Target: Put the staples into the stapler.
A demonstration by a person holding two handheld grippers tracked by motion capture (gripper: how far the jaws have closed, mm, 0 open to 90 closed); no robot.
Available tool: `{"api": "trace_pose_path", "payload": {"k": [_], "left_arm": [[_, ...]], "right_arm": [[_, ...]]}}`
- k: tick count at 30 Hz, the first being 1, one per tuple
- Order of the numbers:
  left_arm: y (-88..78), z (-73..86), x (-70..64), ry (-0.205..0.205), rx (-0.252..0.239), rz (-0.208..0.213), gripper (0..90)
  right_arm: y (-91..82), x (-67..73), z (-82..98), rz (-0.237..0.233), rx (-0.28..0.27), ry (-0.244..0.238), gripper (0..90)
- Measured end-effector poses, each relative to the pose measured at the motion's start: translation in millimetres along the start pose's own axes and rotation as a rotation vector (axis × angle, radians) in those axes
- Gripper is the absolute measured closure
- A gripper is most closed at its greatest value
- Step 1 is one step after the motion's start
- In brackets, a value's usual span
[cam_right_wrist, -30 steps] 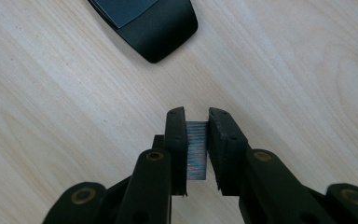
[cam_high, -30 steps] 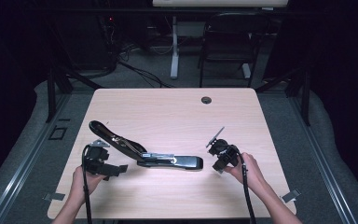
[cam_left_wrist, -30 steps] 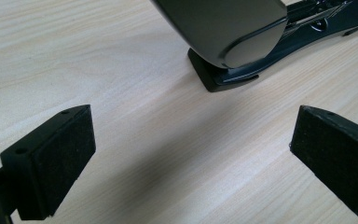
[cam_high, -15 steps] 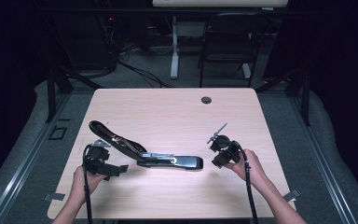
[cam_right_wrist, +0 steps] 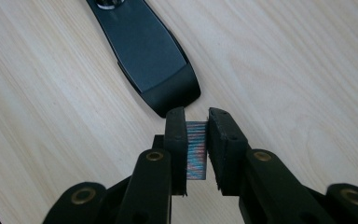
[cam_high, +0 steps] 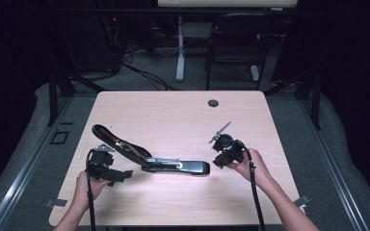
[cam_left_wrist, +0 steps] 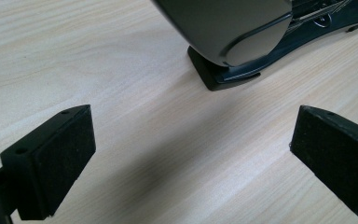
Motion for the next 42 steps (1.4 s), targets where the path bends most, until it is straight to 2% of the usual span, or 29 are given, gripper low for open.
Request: {"api": "trace_pose_path", "payload": {"k": [2,7,15,22,24,32,42], "left_arm": [[-0.1,-0.1,-0.5,0.003,0.001,-0.001,0.1],[-1.2,-0.2,0.4,-0.003,-0.012,0.005,0.1],[-0.9,-0.9,-0.5,-0.004,-0.012,0.010,0.1],[-0.5,-1.0,-0.7,-0.004,-0.012,0.011,0.1],[-0.4,-0.9,-0.8,-0.003,-0.012,0.010,0.1],[-0.5,-0.9,-1.1,-0.001,-0.011,0.011,0.1],[-0.6,-0.6,-1.0,0.002,-0.011,0.011,0.1]], "right_arm": [[-0.7,0.9,-4.4,0.003,-0.027,0.006,78.4],[-1.6,2.2,-14.5,-0.001,-0.029,-0.027,78.4],[-0.5,4.1,-26.5,-0.014,-0.070,-0.062,78.4],[0.2,4.1,-36.6,-0.016,-0.078,-0.093,78.4],[1.1,3.4,-39.1,-0.012,-0.080,-0.079,78.4],[2.4,2.2,-49.1,-0.002,-0.087,-0.097,78.4],[1.7,2.1,-61.9,-0.003,-0.114,-0.150,78.4]]}}
Point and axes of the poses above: each handheld gripper's, and its own axes: y roughly forward along the jaws, z roughly out of its underside, x roughly to its left, the point moved 2 cm from there along y, roughly forward along the jaws, and after that the axes turned 13 degrees about -y, right-handed, at the moved point
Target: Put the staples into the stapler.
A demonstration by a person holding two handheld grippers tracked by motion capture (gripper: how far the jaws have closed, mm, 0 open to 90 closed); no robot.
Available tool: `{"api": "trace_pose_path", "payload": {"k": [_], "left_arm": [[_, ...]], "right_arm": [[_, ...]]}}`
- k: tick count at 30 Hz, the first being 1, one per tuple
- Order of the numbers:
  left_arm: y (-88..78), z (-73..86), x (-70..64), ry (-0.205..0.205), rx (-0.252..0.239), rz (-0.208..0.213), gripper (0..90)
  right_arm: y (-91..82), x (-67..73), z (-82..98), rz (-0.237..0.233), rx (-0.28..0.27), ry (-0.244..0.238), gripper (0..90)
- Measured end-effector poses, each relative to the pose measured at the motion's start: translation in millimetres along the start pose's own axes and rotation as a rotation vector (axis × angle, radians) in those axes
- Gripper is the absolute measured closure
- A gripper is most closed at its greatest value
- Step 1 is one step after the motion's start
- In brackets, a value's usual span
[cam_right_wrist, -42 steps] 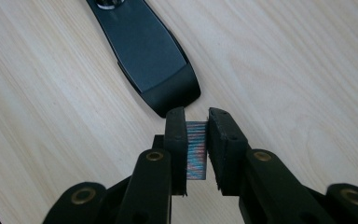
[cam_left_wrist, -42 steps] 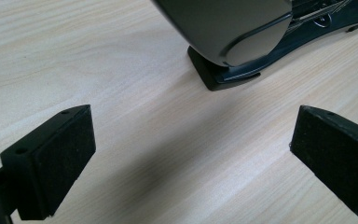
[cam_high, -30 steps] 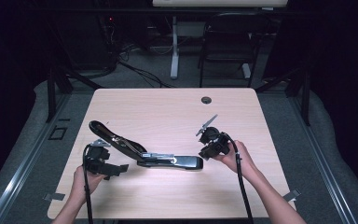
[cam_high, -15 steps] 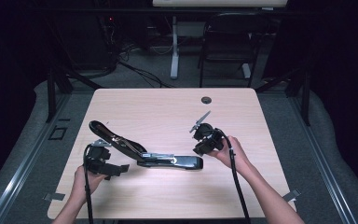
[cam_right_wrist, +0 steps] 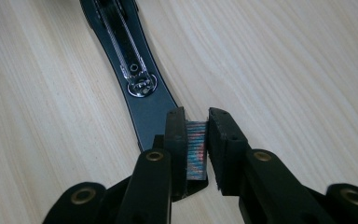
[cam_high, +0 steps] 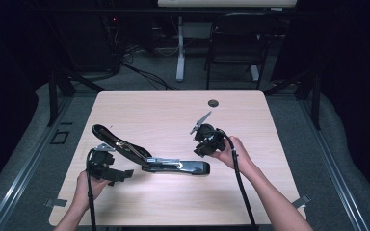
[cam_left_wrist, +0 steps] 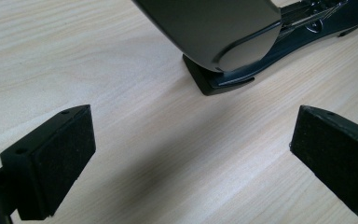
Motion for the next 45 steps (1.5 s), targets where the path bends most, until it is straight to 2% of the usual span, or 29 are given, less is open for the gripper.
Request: {"api": "trace_pose_path", "payload": {"k": [19,36,40,45], "left_arm": [[-0.3,-0.9,-0.6,0.013,0.000,0.005,0.1],[0.6,-0.8,-0.7,0.015,0.001,0.004,0.1],[0.7,-0.7,-0.6,0.015,0.001,0.004,0.1],[0.8,-0.7,-0.5,0.017,0.001,0.004,0.1]], "right_arm": [[11.2,2.9,-24.1,-0.040,-0.050,-0.108,78.4],[25.0,5.4,-41.1,-0.089,-0.072,-0.166,78.4],[27.3,6.3,-45.6,-0.093,-0.093,-0.178,78.4],[32.7,8.1,-50.2,-0.111,-0.090,-0.196,78.4]]}}
Point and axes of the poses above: each handheld gripper's, and its own axes: y roughly forward along the jaws, z roughly out of its underside, x roughly to its left, the point moved 2 cm from there along y, roughly forward along the jaws, and after that the axes turned 13 degrees about -y, right-handed, at the moved point
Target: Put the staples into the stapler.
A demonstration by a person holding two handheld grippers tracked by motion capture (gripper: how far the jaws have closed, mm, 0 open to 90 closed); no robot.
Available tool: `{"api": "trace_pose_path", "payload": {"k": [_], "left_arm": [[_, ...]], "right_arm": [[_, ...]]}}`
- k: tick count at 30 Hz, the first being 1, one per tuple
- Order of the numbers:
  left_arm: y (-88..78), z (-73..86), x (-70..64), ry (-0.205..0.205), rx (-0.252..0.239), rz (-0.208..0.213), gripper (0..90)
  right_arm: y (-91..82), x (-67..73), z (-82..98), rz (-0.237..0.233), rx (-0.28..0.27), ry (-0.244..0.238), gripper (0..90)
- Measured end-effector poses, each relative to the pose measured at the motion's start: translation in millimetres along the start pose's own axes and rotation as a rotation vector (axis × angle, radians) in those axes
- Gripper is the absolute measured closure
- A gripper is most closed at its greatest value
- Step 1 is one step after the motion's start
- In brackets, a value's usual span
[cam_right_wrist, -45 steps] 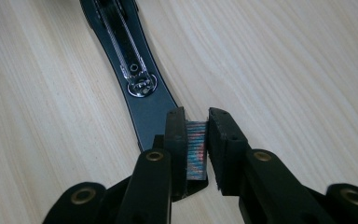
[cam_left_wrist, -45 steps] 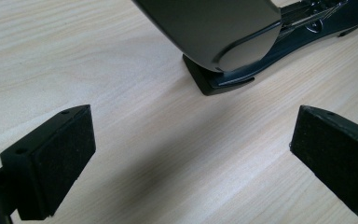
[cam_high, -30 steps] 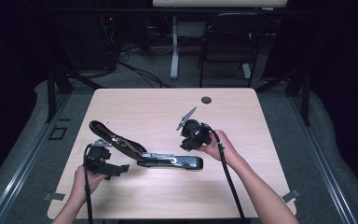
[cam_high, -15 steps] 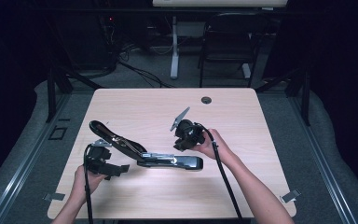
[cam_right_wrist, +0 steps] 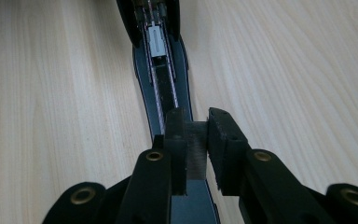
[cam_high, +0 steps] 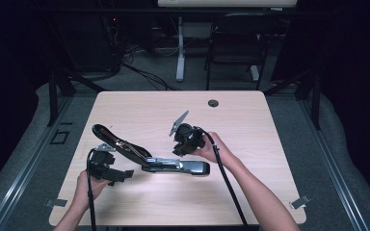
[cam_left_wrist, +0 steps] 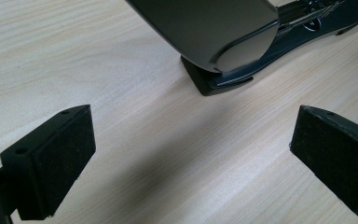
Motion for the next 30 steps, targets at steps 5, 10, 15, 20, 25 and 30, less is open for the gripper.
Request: {"api": "trace_pose_path", "payload": {"k": [5,10,15,20,25,30], "left_arm": [[0.2,0.0,0.2,-0.001,-0.001,-0.001,0.1],[0.2,-0.1,0.2,0.001,-0.001,0.000,0.1],[0.3,0.0,0.2,0.001,0.000,0.001,0.1],[0.5,0.0,0.0,0.001,0.000,0.003,0.1],[0.7,-0.1,-0.4,0.001,0.000,0.002,0.1],[1.0,-0.1,-0.7,0.003,0.002,0.000,0.1]], "right_arm": [[7.5,2.3,-3.6,-0.020,0.010,-0.021,78.4],[14.2,4.3,-6.9,-0.035,0.012,-0.035,78.4],[19.8,6.0,-9.1,-0.048,0.032,-0.052,78.3],[23.8,5.3,-8.7,-0.058,0.032,-0.057,78.3],[27.0,5.0,-8.1,-0.071,0.046,-0.070,78.3],[27.4,4.7,-8.4,-0.072,0.053,-0.077,78.3]]}}
Point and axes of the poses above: each handheld gripper's, and its own axes: y roughly forward along the jaws, z roughly out of its underside, x roughly to its left, the point moved 2 cm from there along y, roughly forward along the jaws, and after that the axes turned 13 degrees about -y, right-handed, at the moved point
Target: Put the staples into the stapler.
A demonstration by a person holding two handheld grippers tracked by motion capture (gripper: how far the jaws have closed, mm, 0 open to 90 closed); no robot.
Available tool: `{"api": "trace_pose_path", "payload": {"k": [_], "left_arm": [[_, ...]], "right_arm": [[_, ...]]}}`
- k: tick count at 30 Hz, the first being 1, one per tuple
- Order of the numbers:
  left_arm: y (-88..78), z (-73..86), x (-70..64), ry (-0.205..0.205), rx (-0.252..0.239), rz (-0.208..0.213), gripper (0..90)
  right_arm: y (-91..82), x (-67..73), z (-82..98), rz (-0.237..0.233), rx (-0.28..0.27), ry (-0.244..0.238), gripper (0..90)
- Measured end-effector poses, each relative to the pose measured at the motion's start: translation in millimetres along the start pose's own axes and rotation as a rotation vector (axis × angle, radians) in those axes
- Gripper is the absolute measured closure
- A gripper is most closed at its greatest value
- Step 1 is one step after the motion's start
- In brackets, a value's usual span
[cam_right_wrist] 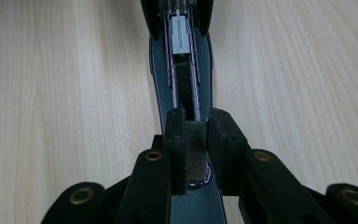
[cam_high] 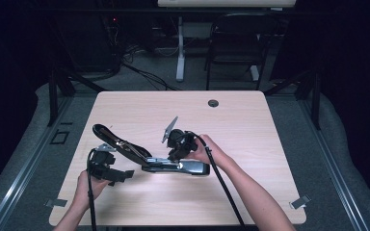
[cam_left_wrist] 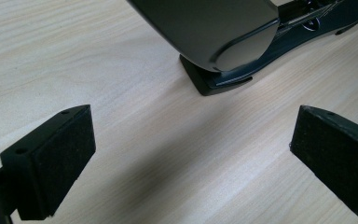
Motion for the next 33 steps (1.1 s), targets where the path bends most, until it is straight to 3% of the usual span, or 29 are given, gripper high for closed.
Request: {"api": "trace_pose_path", "payload": {"k": [15,33], "left_arm": [[0.4,0.0,0.1,-0.001,0.002,0.002,0.1],[0.8,0.0,0.0,-0.003,0.002,0.003,0.1]], "right_arm": [[5.3,-1.3,0.3,-0.028,0.019,-0.009,78.4],[11.8,1.3,-2.3,-0.026,0.074,-0.047,77.8]]}}
Point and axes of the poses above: each handheld gripper's, and its own axes: y roughly forward along the jaws, z roughly out of its underside, x roughly to its left, the point moved 2 cm from there along y, roughly forward along the jaws, and after that the axes turned 13 degrees about -y, right-handed, at the moved point
